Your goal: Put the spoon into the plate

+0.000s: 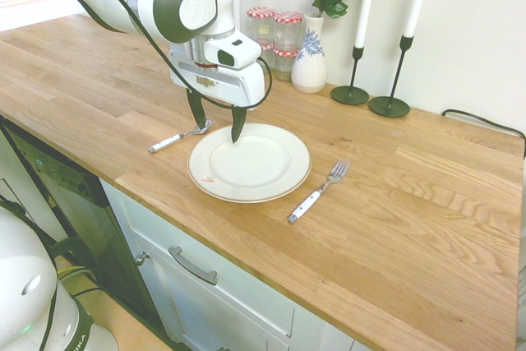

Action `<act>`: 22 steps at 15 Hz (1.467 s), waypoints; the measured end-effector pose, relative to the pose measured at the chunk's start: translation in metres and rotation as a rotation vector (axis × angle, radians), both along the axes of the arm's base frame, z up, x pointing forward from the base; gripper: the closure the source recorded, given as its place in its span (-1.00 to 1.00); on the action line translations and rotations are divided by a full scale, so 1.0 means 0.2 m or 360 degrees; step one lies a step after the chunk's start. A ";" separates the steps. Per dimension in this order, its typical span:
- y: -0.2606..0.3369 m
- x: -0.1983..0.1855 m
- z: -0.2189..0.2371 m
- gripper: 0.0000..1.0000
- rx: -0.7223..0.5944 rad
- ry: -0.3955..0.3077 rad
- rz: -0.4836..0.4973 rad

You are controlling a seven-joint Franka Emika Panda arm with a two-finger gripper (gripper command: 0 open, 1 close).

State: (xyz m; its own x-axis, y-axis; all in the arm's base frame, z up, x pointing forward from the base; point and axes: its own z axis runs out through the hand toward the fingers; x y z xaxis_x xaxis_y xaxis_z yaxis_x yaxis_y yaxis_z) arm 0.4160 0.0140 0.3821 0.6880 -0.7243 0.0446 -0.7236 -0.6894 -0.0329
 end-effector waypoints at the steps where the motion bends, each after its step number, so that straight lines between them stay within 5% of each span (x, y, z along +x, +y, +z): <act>1: 0.00 0.00 0.00 -1.00 0.0002 0.0001 -0.0002; 9: 0.40 -0.06 -0.03 -1.00 -0.0046 0.0031 -0.0308; 17: 0.61 -0.22 -0.22 -1.00 -0.0020 0.0101 -0.0347; 18: 0.61 -0.21 -0.23 1.00 -0.0016 0.0106 -0.0345; 22: 0.63 -0.19 -0.29 1.00 0.0001 0.0110 -0.0343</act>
State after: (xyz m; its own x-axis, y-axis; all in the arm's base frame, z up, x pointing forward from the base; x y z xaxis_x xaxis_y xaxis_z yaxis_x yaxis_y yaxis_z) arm 0.3772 0.1391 0.3237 0.5187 -0.8550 0.0022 -0.8548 -0.5185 0.0218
